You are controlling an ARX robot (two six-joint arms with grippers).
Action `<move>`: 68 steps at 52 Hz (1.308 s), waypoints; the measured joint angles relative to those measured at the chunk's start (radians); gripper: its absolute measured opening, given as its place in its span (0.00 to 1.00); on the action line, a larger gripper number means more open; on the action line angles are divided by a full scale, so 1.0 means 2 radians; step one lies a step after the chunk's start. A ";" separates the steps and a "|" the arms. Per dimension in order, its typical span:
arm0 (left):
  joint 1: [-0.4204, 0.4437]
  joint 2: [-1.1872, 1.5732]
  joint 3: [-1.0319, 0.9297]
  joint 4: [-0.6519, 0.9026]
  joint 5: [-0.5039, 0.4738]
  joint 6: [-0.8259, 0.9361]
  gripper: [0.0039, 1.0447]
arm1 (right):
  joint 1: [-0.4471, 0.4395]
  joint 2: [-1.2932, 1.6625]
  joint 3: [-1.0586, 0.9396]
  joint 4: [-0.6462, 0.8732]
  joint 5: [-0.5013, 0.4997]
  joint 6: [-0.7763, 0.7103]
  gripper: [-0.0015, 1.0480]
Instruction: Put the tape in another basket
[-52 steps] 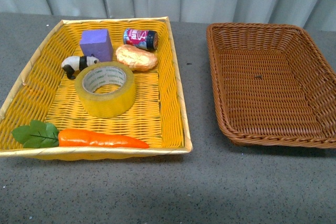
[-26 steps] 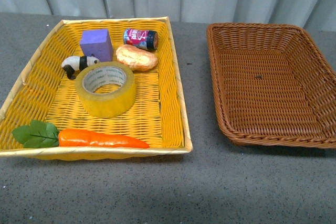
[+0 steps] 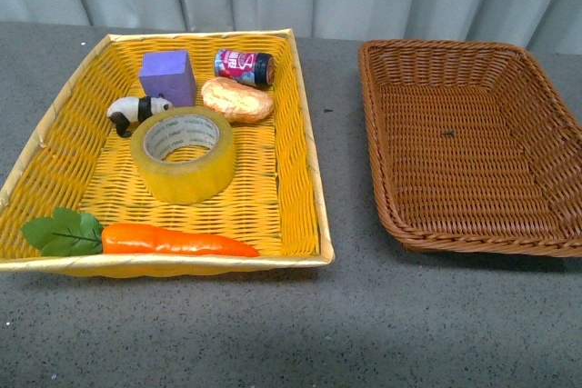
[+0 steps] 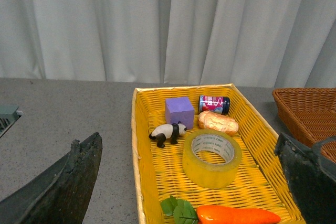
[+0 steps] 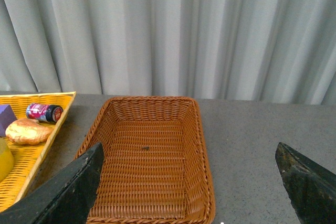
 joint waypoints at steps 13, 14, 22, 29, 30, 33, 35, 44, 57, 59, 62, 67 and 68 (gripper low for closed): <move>0.000 0.000 0.000 0.000 0.000 0.000 0.94 | 0.000 0.000 0.000 0.000 0.000 0.000 0.91; 0.000 0.000 0.000 0.000 0.000 0.000 0.94 | 0.000 0.000 0.000 0.000 0.000 0.000 0.91; 0.000 0.000 0.000 0.000 0.000 0.000 0.94 | 0.000 0.000 0.000 0.000 0.000 0.000 0.91; 0.000 0.000 0.000 0.000 0.000 0.000 0.94 | 0.000 0.000 0.000 0.000 0.000 0.000 0.91; 0.000 0.000 0.000 0.000 0.000 0.000 0.94 | 0.000 0.000 0.000 0.000 0.000 0.000 0.91; 0.000 0.000 0.000 0.000 0.000 0.000 0.94 | 0.000 0.000 0.000 0.000 0.000 0.000 0.91; 0.000 0.000 0.000 0.000 0.000 0.000 0.94 | 0.000 0.000 0.000 0.000 0.000 0.000 0.91; 0.030 0.061 0.026 -0.072 0.103 -0.016 0.94 | 0.000 0.000 0.000 0.000 0.000 0.000 0.91; -0.003 0.301 0.060 0.060 0.104 -0.044 0.94 | 0.000 0.000 0.000 0.000 0.000 0.000 0.91; -0.011 0.341 0.071 0.085 0.099 -0.047 0.94 | 0.000 0.000 0.000 0.000 0.000 0.000 0.91; -0.028 0.437 0.104 0.126 0.075 -0.047 0.94 | 0.000 0.000 0.000 0.000 0.000 0.000 0.91; -0.041 0.583 0.164 0.137 0.054 -0.065 0.94 | 0.000 0.000 0.000 0.000 0.000 0.000 0.91; -0.042 0.595 0.170 0.137 0.053 -0.068 0.94 | 0.000 0.000 0.000 0.000 0.000 0.000 0.91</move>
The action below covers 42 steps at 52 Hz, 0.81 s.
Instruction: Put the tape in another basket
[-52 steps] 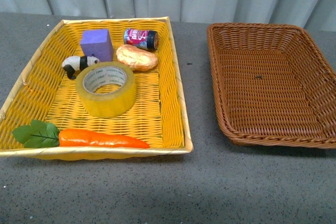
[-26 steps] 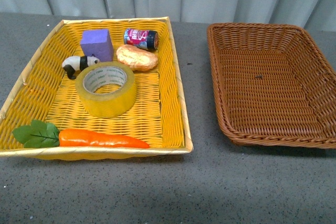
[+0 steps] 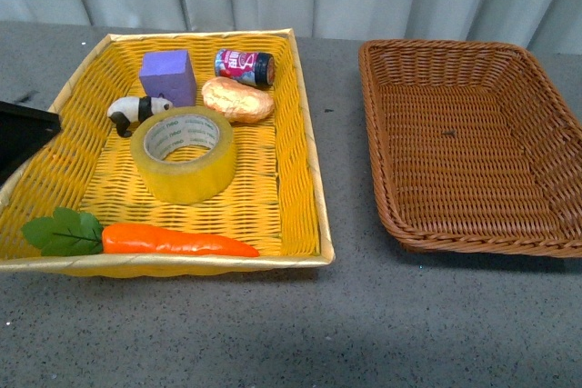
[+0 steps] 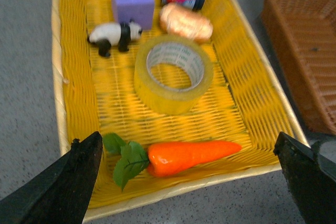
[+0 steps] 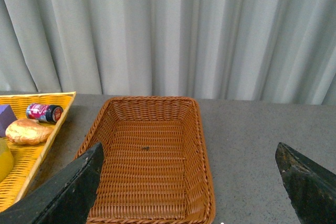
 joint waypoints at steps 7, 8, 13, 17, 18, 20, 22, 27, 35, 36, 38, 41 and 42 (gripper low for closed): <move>-0.024 0.173 0.103 -0.028 -0.024 -0.017 0.94 | 0.000 0.000 0.000 0.000 0.000 0.000 0.91; -0.027 0.188 0.114 -0.035 -0.027 -0.019 0.94 | 0.000 0.000 0.000 0.000 0.000 0.000 0.91; -0.040 0.259 0.172 -0.060 -0.041 -0.022 0.94 | 0.000 0.000 0.000 0.000 0.000 0.000 0.91; -0.045 0.283 0.197 -0.069 -0.044 -0.026 0.94 | 0.000 0.000 0.000 0.000 0.000 0.000 0.91; -0.047 0.291 0.204 -0.071 -0.044 -0.027 0.94 | 0.000 0.000 0.000 0.000 0.000 0.000 0.91; -0.048 0.301 0.216 -0.073 -0.044 -0.030 0.94 | 0.000 0.000 0.000 0.000 0.000 0.000 0.91; -0.049 0.311 0.227 -0.076 -0.046 -0.034 0.94 | 0.000 0.000 0.000 0.000 0.000 0.000 0.91; -0.049 0.340 0.260 -0.088 -0.053 -0.048 0.94 | 0.000 0.000 0.000 0.000 0.000 0.000 0.91; -0.039 0.387 0.312 -0.114 -0.063 -0.074 0.94 | 0.000 0.000 0.000 0.000 0.000 0.000 0.91; -0.038 0.392 0.318 -0.117 -0.065 -0.076 0.94 | 0.000 0.000 0.000 0.000 0.000 0.000 0.91; -0.035 0.400 0.326 -0.119 -0.069 -0.078 0.94 | 0.000 0.000 0.000 0.000 0.000 0.000 0.91; -0.032 0.410 0.338 -0.125 -0.070 -0.083 0.94 | 0.000 0.000 0.000 0.000 0.000 0.000 0.91; -0.031 0.413 0.340 -0.126 -0.070 -0.085 0.94 | 0.000 0.000 0.000 0.000 0.000 0.000 0.91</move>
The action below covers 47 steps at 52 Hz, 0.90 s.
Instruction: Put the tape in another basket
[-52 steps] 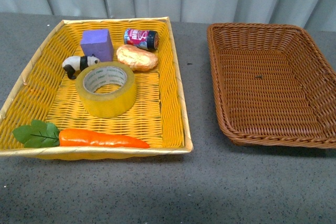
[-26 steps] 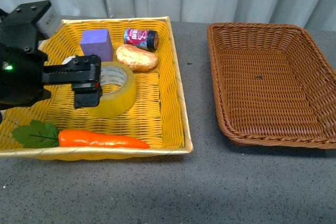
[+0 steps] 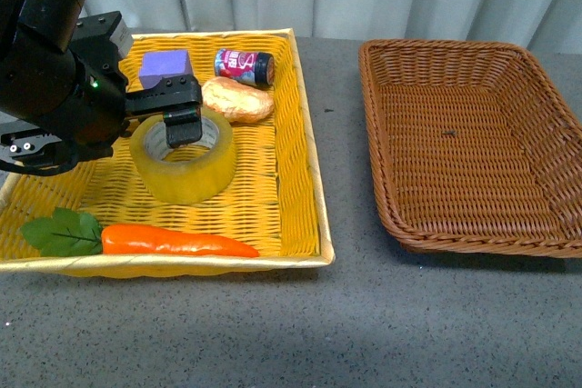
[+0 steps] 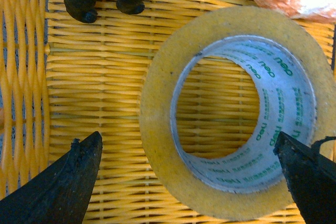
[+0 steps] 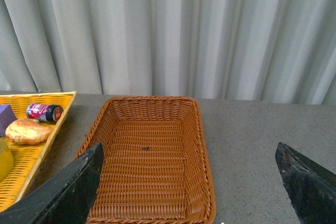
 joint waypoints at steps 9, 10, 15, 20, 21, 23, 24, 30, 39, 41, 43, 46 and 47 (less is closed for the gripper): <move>0.009 0.023 0.019 -0.012 -0.009 -0.007 0.94 | 0.000 0.000 0.000 0.000 0.000 0.000 0.91; 0.010 0.026 0.020 -0.012 -0.011 -0.007 0.94 | 0.000 0.000 0.000 0.000 0.000 0.000 0.91; 0.012 0.035 0.024 -0.012 -0.014 -0.008 0.94 | 0.000 0.000 0.000 0.000 0.000 0.000 0.91; 0.012 0.041 0.025 -0.012 -0.015 -0.008 0.84 | 0.000 0.000 0.000 0.000 0.000 0.000 0.91; 0.012 0.042 0.025 -0.011 -0.015 -0.008 0.80 | 0.000 0.000 0.000 0.000 0.000 0.000 0.91; 0.011 0.042 0.025 -0.011 -0.015 -0.008 0.75 | 0.000 0.000 0.000 0.000 0.000 0.000 0.91; 0.011 0.042 0.025 -0.011 -0.015 -0.008 0.72 | 0.000 0.000 0.000 0.000 0.000 0.000 0.91; 0.009 0.042 0.025 -0.010 -0.015 -0.009 0.55 | 0.000 0.000 0.000 0.000 0.000 0.000 0.91; 0.004 0.041 0.026 -0.009 -0.012 -0.017 0.26 | 0.000 0.000 0.000 0.000 0.000 0.000 0.91; 0.004 0.041 0.027 -0.009 -0.008 -0.014 0.20 | 0.000 0.000 0.000 0.000 0.000 0.000 0.91; 0.003 0.040 0.027 -0.010 -0.010 -0.017 0.17 | 0.000 0.000 0.000 0.000 0.000 0.000 0.91; 0.002 0.039 0.027 -0.010 -0.008 -0.016 0.16 | 0.000 0.000 0.000 0.000 0.000 0.000 0.91; 0.002 0.039 0.027 -0.010 -0.008 -0.017 0.16 | 0.000 0.000 0.000 0.000 0.000 0.000 0.91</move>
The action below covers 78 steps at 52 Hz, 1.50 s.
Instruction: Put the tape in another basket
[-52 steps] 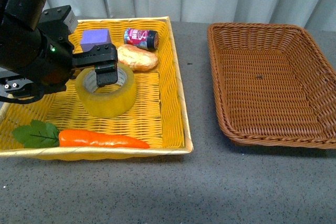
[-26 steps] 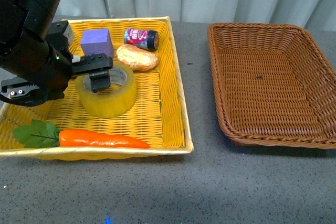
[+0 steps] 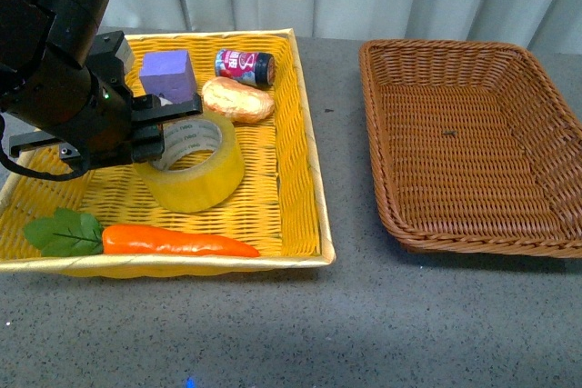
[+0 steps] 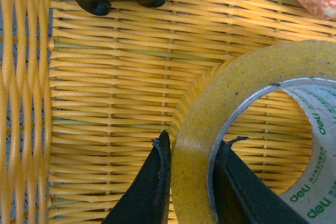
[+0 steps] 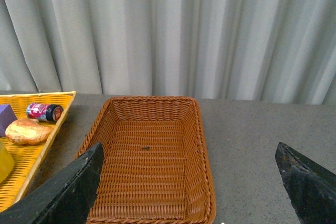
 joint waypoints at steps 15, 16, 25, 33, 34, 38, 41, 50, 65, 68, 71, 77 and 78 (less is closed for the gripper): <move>-0.020 -0.041 -0.004 0.029 0.031 0.054 0.16 | 0.000 0.000 0.000 0.000 0.000 0.000 0.91; -0.023 -0.047 -0.004 0.036 0.037 0.066 0.16 | 0.000 0.000 0.000 0.000 0.000 0.000 0.91; -0.050 -0.089 0.018 0.058 0.107 0.173 0.16 | 0.000 0.000 0.000 0.000 0.000 0.000 0.91; -0.093 -0.085 0.068 0.034 0.152 0.299 0.16 | 0.000 0.000 0.000 0.000 0.000 0.000 0.91; -0.096 -0.084 0.070 0.033 0.153 0.302 0.16 | 0.000 0.000 0.000 0.000 0.000 0.000 0.91; -0.113 -0.073 0.090 0.031 0.156 0.331 0.16 | 0.000 0.000 0.000 0.000 0.000 0.000 0.91; -0.126 -0.064 0.106 0.028 0.160 0.347 0.16 | 0.000 0.000 0.000 0.000 0.000 0.000 0.91; -0.159 -0.035 0.141 0.021 0.161 0.399 0.16 | 0.000 0.000 0.000 0.000 0.000 0.000 0.91; -0.188 -0.005 0.176 0.011 0.158 0.430 0.16 | 0.000 0.000 0.000 0.000 0.000 0.000 0.91; -0.189 -0.005 0.180 0.011 0.158 0.430 0.16 | 0.000 0.000 0.000 0.000 0.000 0.000 0.91; -0.189 -0.005 0.183 0.013 0.158 0.430 0.16 | 0.000 0.000 0.000 0.000 0.000 0.000 0.91; -0.188 -0.005 0.183 0.016 0.157 0.430 0.16 | 0.000 0.000 0.000 0.000 0.000 0.000 0.91; -0.188 -0.005 0.183 0.016 0.157 0.430 0.16 | 0.000 0.000 0.000 0.000 0.000 0.000 0.91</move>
